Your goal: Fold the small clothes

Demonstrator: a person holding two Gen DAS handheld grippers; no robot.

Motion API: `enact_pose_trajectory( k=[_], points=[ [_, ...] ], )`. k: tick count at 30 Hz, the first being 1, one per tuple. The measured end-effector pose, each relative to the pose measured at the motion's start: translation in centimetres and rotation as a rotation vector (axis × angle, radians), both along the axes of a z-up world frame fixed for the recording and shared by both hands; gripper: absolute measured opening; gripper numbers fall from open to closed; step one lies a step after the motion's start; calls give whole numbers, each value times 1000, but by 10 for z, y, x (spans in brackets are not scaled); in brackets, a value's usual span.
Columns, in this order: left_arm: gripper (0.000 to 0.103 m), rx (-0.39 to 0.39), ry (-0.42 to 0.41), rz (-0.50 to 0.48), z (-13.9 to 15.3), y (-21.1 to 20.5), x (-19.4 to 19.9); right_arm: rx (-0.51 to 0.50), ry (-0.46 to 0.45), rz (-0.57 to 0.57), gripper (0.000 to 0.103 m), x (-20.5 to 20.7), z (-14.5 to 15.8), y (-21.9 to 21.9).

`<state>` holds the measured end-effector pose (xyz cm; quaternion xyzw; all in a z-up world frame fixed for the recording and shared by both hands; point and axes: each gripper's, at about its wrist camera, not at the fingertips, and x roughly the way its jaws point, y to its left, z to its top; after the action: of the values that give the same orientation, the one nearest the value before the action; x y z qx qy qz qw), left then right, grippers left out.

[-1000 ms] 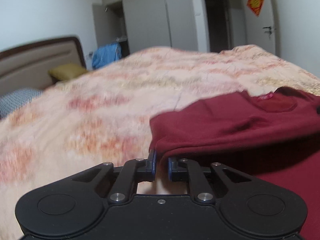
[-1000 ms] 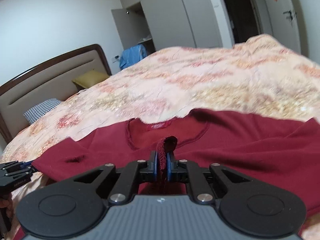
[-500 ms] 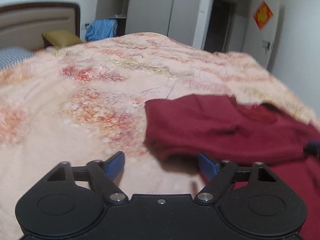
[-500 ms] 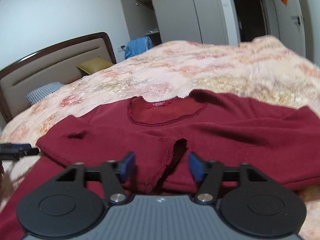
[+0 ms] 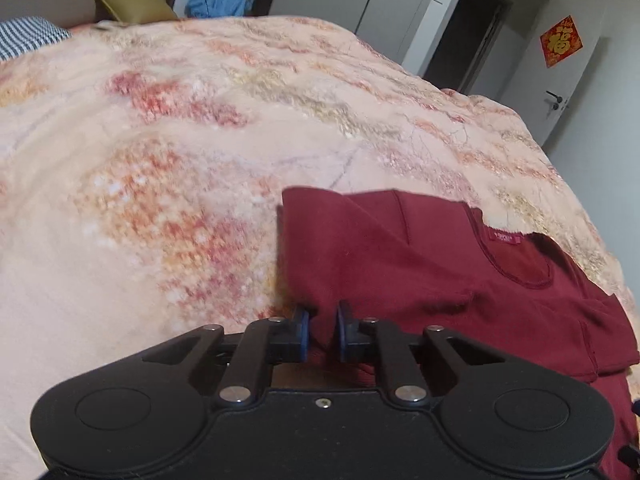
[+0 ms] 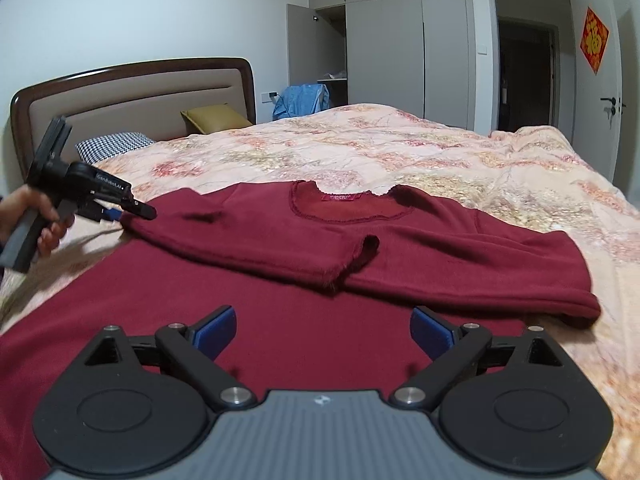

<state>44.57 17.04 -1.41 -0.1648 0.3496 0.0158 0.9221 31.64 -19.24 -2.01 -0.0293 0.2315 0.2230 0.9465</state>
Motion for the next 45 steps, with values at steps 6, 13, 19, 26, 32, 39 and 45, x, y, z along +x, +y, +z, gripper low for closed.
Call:
enact_pose_trajectory(
  k=[6, 13, 19, 26, 32, 39, 45],
  points=[
    [12, 68, 12, 34, -17, -3, 3, 27, 42, -40, 97, -16, -6, -11],
    [76, 60, -28, 65, -3, -11, -20, 15, 55, -73, 99, -40, -10, -28],
    [100, 109, -72, 42, 11, -35, -75, -21, 15, -101, 103, -74, -3, -41],
    [102, 134, -74, -38, 10, -65, -161, -28, 44, -147, 103, -123, -7, -56],
    [102, 126, -36, -125, -9, -86, -222, -32, 82, -200, 103, -166, -19, -66],
    [102, 105, 4, -180, -27, -103, -263, -6, 105, -271, 103, -201, -30, -77],
    [102, 81, 26, -185, -32, -109, -280, 1, 115, -282, 103, -218, -34, -82]
  ],
)
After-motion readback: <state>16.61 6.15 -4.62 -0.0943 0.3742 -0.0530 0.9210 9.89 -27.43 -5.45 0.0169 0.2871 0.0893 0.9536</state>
